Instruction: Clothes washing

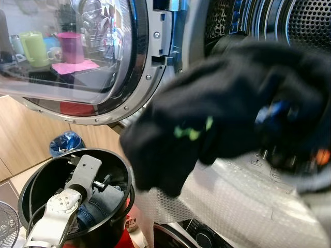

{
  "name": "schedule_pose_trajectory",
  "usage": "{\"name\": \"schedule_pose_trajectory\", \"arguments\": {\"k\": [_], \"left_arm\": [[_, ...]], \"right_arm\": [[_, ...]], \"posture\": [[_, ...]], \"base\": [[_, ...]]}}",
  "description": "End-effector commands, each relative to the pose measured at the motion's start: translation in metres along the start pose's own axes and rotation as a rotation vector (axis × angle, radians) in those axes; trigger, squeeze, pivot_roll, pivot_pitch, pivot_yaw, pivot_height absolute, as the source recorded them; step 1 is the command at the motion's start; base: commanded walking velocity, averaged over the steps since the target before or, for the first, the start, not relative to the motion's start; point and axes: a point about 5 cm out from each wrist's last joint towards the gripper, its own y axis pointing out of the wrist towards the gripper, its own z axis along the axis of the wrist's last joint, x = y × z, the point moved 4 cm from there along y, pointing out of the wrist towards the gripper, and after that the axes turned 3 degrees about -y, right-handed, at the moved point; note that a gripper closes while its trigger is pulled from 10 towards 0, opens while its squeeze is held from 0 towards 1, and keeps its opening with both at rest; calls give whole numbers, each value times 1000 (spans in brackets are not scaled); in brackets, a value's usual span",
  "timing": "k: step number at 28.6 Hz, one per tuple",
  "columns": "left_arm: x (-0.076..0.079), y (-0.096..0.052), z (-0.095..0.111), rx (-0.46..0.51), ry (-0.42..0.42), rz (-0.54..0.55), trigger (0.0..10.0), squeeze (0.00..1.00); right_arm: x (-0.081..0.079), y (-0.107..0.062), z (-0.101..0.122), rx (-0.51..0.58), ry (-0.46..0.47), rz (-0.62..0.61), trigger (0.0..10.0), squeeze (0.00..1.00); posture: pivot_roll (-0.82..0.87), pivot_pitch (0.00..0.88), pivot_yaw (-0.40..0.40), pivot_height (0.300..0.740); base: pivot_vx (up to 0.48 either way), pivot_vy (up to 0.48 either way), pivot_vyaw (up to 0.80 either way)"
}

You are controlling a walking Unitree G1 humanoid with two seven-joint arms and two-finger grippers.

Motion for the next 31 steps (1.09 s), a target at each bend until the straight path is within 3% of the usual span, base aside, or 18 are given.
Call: {"name": "schedule_pose_trajectory", "arguments": {"k": [1,6,9,10,11,12,13,14,16,17,18,19,20,22,23,26,30,31], "left_arm": [[4,3,1,5,10,-10,10000,0],[9,5,0,6,-2,-16,10000,0],[10,6,0,7,-4,-19,10000,0],[12,7,-1,7,-6,-21,10000,0],[13,7,-1,6,-7,-22,10000,0],[14,7,-2,4,-10,-26,10000,0],[14,7,-2,4,-10,-26,10000,0],[17,7,-3,3,-15,-31,10000,0],[20,8,-3,3,-18,-37,10000,0],[20,8,-3,3,-18,-37,10000,0],[24,8,-4,3,-20,-45,10000,0],[26,8,-5,3,-23,-50,10000,0],[26,8,-5,3,-23,-50,10000,0],[28,8,-6,-1,-24,-53,10000,0],[29,8,-6,-1,-22,-57,10000,0],[31,8,-6,-5,-20,-66,10000,0],[32,8,-8,-13,-15,-71,10000,0],[32,8,-9,-17,-16,-73,10000,0]], "right_arm": [[16,10,14,20,-20,-28,0,0],[56,61,43,31,-113,-52,0,0],[69,76,54,39,-122,-74,0,0],[86,94,67,46,-121,-105,0,0],[91,98,70,47,-123,-114,0,0],[107,105,74,37,-131,-178,0,0],[107,105,74,37,-131,-178,0,0],[135,112,79,2,-135,-310,0,0],[174,109,81,-64,-148,-554,0,0],[174,109,81,-64,-148,-554,0,0],[203,92,89,-99,-209,-796,0,0],[218,75,97,-97,-233,-953,0,0],[218,75,97,-97,-233,-953,0,0],[232,51,102,-99,-240,-1143,0,0],[236,44,99,-132,-263,-1191,10000,0],[244,30,87,-269,-384,-1253,10000,0],[248,22,79,-327,-428,-1278,10000,12],[249,20,76,-337,-427,-1281,10000,298]], "posture": [[161,13,-64,740],[151,5,-64,740],[147,3,-63,740],[138,0,-69,740],[138,0,-69,740],[140,0,-70,740],[140,0,-70,740],[136,0,-68,740],[139,0,-70,740],[139,0,-70,740],[136,0,-69,740],[139,0,-73,740],[139,0,-73,740],[133,0,-74,740],[135,0,-76,740],[138,0,-76,740],[140,0,-76,740],[145,0,-77,740]], "base": [[0,0,0],[0,0,0],[0,0,0],[0,0,0],[0,0,0],[0,0,0],[0,0,0],[0,0,0],[0,0,0],[0,0,0],[0,0,0],[0,0,0],[0,0,0],[0,0,0],[0,0,0],[0,0,0],[0,0,0],[0,0,0]]}}
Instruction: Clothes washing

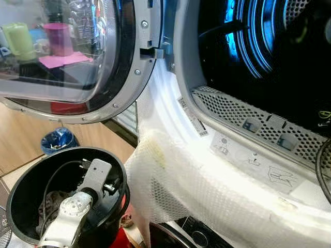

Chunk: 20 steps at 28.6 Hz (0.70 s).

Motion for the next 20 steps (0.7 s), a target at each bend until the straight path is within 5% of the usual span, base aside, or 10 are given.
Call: {"name": "schedule_pose_trajectory", "arguments": {"k": [1,13,20], "left_arm": [[6,0,-7,-32,20,-27,10000,0],[8,-1,-8,-38,28,-42,10000,0],[7,-1,-8,-40,30,-45,10000,0]], "right_arm": [[3,0,5,22,-12,-16,10000,1000],[3,-2,26,97,-89,-37,10000,1000],[29,-7,54,192,-121,-143,10000,1000]], "posture": [[145,0,-77,740],[137,6,-61,740],[149,9,-61,740]], "base": [[0,0,0],[0,0,0],[0,0,0]]}}
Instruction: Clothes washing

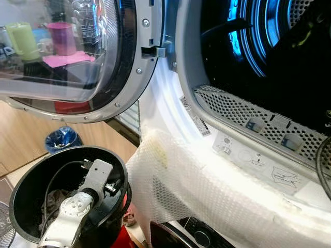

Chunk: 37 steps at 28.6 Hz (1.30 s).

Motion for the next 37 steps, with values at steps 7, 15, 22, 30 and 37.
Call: {"name": "schedule_pose_trajectory", "arguments": {"k": [7,15,22,30,37], "left_arm": [[4,-2,-8,-37,27,-22,10000,0],[6,-2,-7,-36,25,-36,10000,0],[8,-3,-9,-54,13,-67,10000,0],[9,-4,-9,-58,0,-83,10000,0],[13,-5,-12,-75,-2,-103,10000,0]], "right_arm": [[43,-2,37,119,-103,-164,10000,1000],[61,-7,57,204,-143,-264,10000,1000],[30,0,26,96,-15,-34,10000,1000],[23,-1,26,77,99,122,10000,1000],[24,-22,22,60,234,188,10000,0]], "posture": [[149,13,-60,740],[153,22,-48,740],[154,28,-41,740],[147,29,-33,740],[138,36,-40,740]], "base": [[0,0,0],[0,0,0],[0,0,0],[0,0,0],[0,0,0]]}}
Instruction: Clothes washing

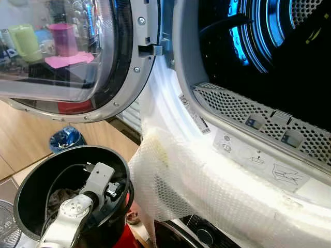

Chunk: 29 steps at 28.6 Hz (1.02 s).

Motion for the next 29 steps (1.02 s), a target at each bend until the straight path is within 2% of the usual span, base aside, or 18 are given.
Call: {"name": "schedule_pose_trajectory", "arguments": {"k": [1,4,5,10,13,16,17,19,21,22,26,29], "left_arm": [[5,-2,-2,-10,7,-21,10000,0],[5,-2,-3,-13,6,-26,10000,0],[5,-3,-3,-14,5,-27,10000,0],[6,-2,-4,-19,5,-32,10000,0],[7,-2,-4,-19,6,-35,10000,0],[8,-2,-4,-19,4,-38,10000,0],[8,-3,-4,-19,4,-39,10000,0],[9,-3,-5,-19,3,-39,10000,0],[10,-2,-5,-20,3,-40,10000,0],[10,-2,-5,-20,3,-41,10000,0],[9,-2,-4,-18,2,-37,10000,0],[8,-3,-4,-19,2,-33,10000,0]], "right_arm": [[-3,-17,23,74,49,27,10000,0],[-13,-35,30,115,61,68,10000,0],[-18,-48,35,144,68,79,10000,0],[-24,-73,52,242,41,75,10000,0],[-49,-90,43,215,20,194,10000,0],[-58,-100,33,185,2,227,10000,0],[-58,-102,29,177,-11,225,10000,0],[-48,-107,15,132,-83,141,10000,0],[-37,-109,2,81,-221,72,10000,0],[-34,-111,-6,56,-209,66,10000,0],[-31,-118,-8,47,-147,75,10000,0],[-38,-131,-10,60,-114,221,10000,0]], "posture": [[136,42,-36,740],[134,44,-36,740],[128,46,-34,740],[120,49,-29,740],[125,52,-35,740],[125,52,-35,740],[123,54,-35,740],[123,54,-36,740],[120,53,-38,740],[125,52,-41,740],[133,51,-44,740],[133,52,-43,740]], "base": [[0,0,0],[0,0,0],[0,0,0],[0,0,0],[0,0,0],[0,0,0],[0,0,0],[0,0,0],[0,0,0],[0,0,0],[0,0,0],[0,0,0]]}}
